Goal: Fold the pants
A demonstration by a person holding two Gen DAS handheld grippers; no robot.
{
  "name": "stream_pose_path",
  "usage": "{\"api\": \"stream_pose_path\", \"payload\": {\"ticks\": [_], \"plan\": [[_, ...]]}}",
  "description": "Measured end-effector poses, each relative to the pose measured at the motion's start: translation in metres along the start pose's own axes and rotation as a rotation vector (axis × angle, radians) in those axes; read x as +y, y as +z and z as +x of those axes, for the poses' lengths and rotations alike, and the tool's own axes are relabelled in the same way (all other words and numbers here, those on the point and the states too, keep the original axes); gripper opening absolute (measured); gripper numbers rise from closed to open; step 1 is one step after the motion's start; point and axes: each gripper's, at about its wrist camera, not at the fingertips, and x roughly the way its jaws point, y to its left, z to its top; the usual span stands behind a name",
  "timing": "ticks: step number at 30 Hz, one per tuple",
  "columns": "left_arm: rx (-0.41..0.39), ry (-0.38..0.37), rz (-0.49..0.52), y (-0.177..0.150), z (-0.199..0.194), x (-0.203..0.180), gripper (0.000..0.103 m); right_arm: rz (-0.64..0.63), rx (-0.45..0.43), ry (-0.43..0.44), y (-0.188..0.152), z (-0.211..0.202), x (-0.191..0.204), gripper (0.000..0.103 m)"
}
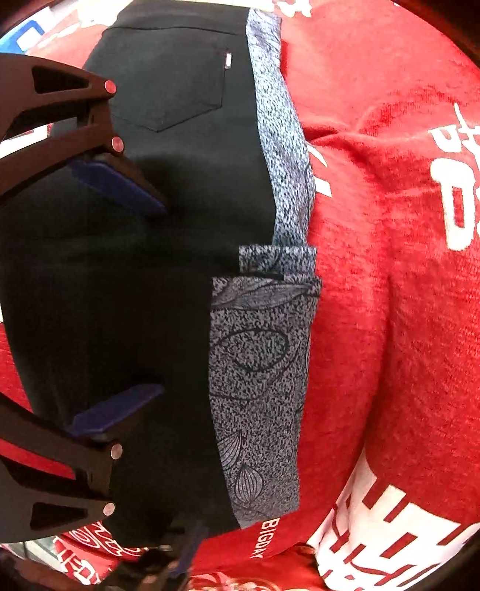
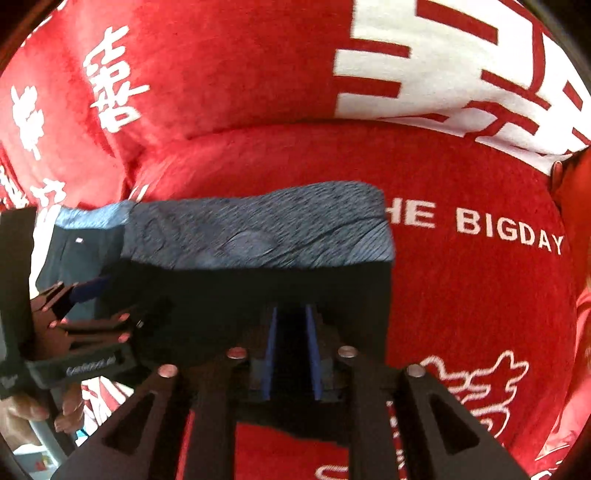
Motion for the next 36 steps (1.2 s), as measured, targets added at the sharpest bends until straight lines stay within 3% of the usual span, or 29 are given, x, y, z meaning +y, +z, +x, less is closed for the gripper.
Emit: {"api": "stream_pose_path", "payload": {"ticks": [1, 3, 10, 19, 21, 24, 28, 31, 36], "plan": [[-0.002, 0.008, -0.004, 0.0, -0.002, 0.001, 0.094, -0.008, -0.001, 0.003, -0.002, -0.003, 0.005, 0.035], [-0.008, 0.017, -0.014, -0.004, -0.009, 0.007, 0.094, -0.024, -0.002, 0.013, -0.005, -0.005, 0.017, 0.04], [-0.045, 0.02, -0.099, -0.026, -0.033, 0.04, 0.094, -0.065, 0.012, 0.032, -0.007, -0.004, 0.044, 0.054], [-0.073, -0.039, -0.19, -0.049, -0.04, 0.091, 0.094, -0.106, 0.007, -0.012, -0.018, 0.004, 0.095, 0.063], [-0.07, -0.037, -0.192, -0.053, -0.04, 0.103, 0.094, -0.104, 0.017, -0.02, -0.021, 0.01, 0.107, 0.072], [-0.042, -0.027, -0.208, -0.063, -0.037, 0.125, 0.103, -0.121, 0.026, -0.041, -0.028, 0.019, 0.131, 0.079], [-0.027, -0.018, -0.241, -0.075, -0.036, 0.152, 0.103, -0.162, 0.055, -0.135, -0.039, 0.04, 0.153, 0.084], [-0.019, -0.004, -0.251, -0.081, -0.036, 0.166, 0.103, -0.161, 0.059, -0.147, -0.042, 0.046, 0.157, 0.091], [-0.03, 0.007, -0.283, -0.089, -0.042, 0.186, 0.103, -0.205, 0.094, -0.224, -0.044, 0.056, 0.168, 0.095]]}}
